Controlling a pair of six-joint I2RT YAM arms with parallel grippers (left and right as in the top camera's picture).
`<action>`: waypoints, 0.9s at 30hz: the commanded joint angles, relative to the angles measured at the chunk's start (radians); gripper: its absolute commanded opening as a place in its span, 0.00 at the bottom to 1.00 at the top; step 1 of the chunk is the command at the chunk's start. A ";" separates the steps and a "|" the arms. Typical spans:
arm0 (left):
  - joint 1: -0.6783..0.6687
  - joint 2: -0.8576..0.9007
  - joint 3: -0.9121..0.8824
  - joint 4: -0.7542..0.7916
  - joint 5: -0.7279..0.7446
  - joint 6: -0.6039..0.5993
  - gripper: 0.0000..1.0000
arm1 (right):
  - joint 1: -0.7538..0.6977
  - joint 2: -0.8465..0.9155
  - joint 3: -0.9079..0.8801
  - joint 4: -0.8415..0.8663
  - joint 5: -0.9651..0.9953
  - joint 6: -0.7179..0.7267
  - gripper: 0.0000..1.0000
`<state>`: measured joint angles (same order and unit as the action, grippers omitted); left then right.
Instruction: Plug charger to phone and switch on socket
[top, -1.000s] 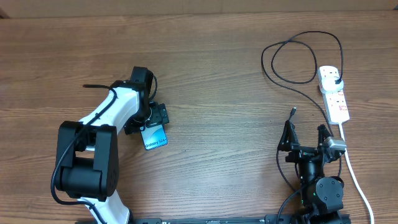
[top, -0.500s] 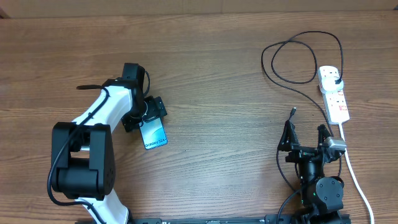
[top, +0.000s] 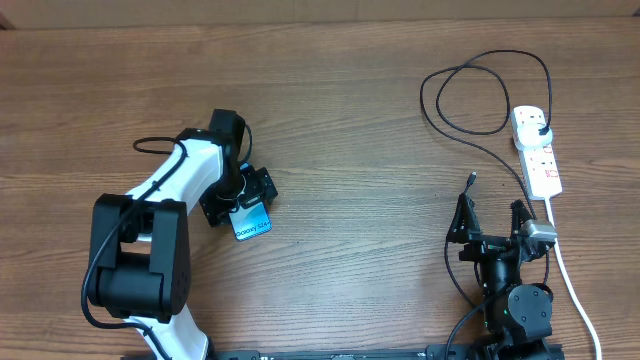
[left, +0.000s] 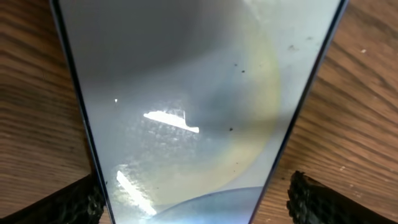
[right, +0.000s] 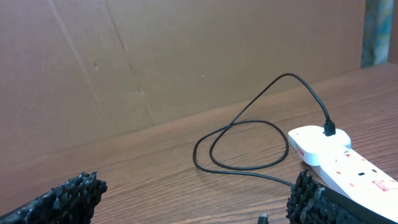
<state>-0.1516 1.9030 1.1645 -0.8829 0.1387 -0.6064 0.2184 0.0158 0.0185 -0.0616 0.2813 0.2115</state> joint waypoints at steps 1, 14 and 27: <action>-0.009 0.072 -0.069 0.026 0.019 -0.030 0.99 | 0.008 -0.002 -0.010 0.005 0.014 -0.003 1.00; 0.051 0.072 -0.079 0.084 -0.046 0.024 0.96 | 0.008 -0.002 -0.010 0.005 0.013 -0.003 1.00; 0.051 0.072 -0.129 0.117 -0.156 0.032 0.92 | 0.008 -0.002 -0.010 0.006 0.014 -0.003 1.00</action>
<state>-0.1207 1.8652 1.1065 -0.8005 0.1116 -0.6331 0.2184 0.0158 0.0185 -0.0608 0.2810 0.2119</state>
